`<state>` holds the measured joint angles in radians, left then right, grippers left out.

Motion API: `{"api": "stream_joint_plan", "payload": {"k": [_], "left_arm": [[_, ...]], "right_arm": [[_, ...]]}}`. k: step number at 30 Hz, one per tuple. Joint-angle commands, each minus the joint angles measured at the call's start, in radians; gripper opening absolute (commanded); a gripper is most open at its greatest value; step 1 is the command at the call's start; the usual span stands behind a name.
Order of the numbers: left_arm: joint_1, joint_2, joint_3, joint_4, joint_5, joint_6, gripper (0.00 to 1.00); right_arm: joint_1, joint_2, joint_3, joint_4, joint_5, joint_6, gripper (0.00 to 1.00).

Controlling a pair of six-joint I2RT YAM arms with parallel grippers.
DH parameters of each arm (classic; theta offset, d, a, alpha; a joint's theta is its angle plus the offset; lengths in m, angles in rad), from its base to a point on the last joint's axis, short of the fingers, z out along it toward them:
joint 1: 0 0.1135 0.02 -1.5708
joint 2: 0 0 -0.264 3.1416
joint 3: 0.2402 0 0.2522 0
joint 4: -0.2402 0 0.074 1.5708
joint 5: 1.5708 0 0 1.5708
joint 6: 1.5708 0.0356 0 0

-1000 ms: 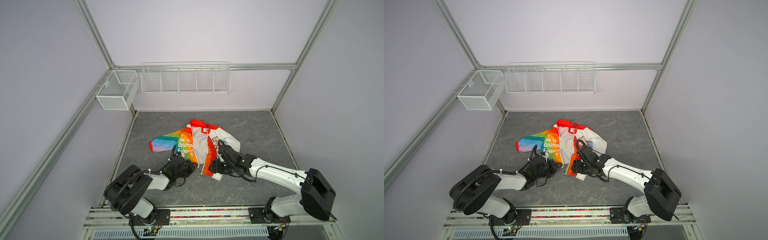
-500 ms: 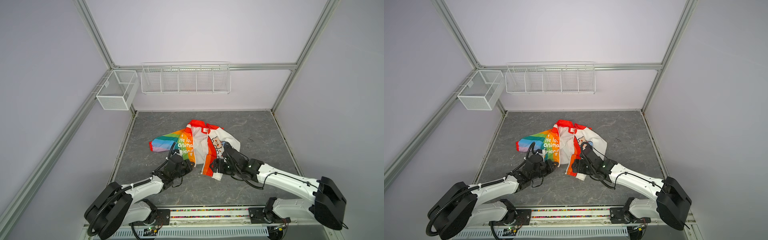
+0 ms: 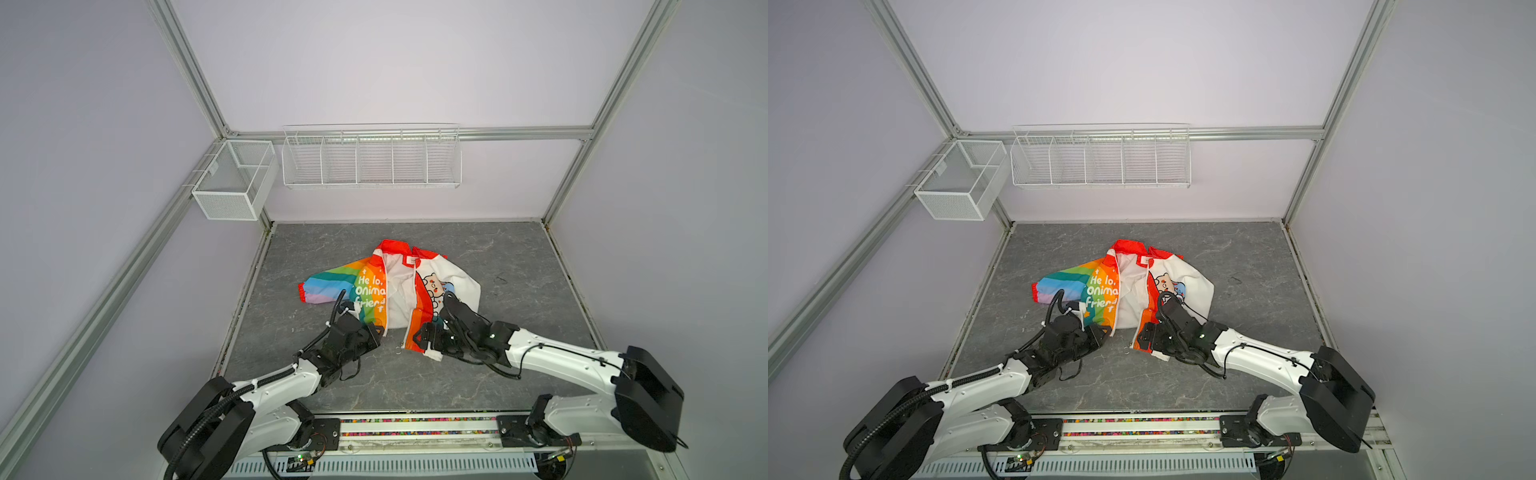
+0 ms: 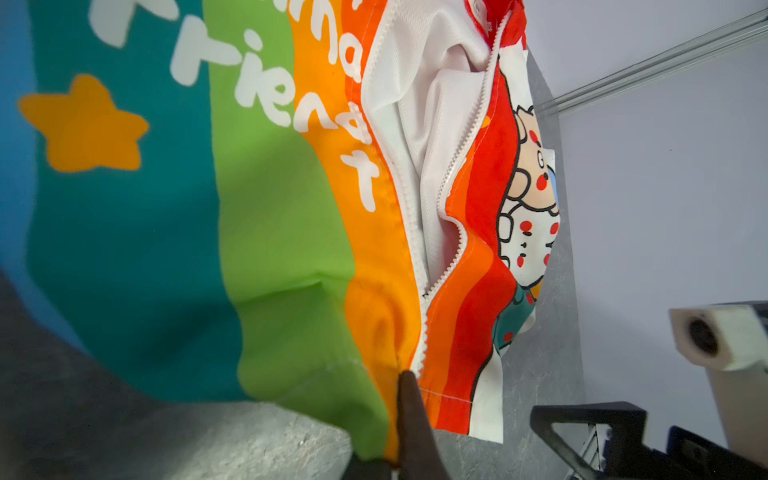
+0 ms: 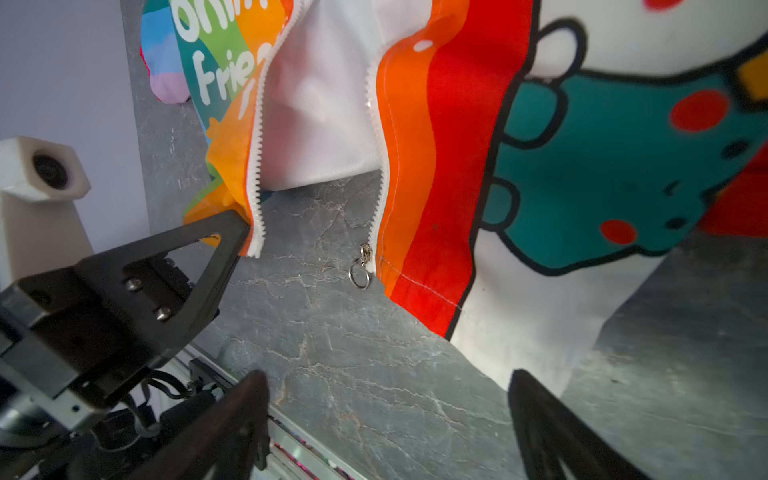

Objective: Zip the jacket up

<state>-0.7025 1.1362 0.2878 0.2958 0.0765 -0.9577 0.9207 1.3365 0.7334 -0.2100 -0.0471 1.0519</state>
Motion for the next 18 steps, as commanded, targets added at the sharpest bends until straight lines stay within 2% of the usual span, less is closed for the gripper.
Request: {"api": "stream_joint_plan", "payload": {"k": [1,4,6,10,18], "left_arm": [[-0.004,-0.028,-0.021,-0.016,-0.032,0.030,0.00],[-0.004,-0.032,-0.033,-0.007,-0.029,0.027,0.00],[-0.003,-0.032,-0.036,-0.001,-0.027,0.027,0.00],[-0.003,-0.036,-0.039,0.002,-0.024,0.026,0.00],[-0.003,-0.046,-0.051,0.006,-0.023,0.022,0.00]], "right_arm": [[0.030,0.045,-0.017,0.085,-0.062,0.060,0.92],[0.057,0.085,-0.015,0.129,-0.071,0.099,0.79],[0.073,0.114,-0.022,0.175,-0.083,0.134,0.75],[0.094,0.158,-0.042,0.259,-0.088,0.191,0.74],[0.104,0.187,-0.049,0.250,-0.035,0.224,0.74]]}}
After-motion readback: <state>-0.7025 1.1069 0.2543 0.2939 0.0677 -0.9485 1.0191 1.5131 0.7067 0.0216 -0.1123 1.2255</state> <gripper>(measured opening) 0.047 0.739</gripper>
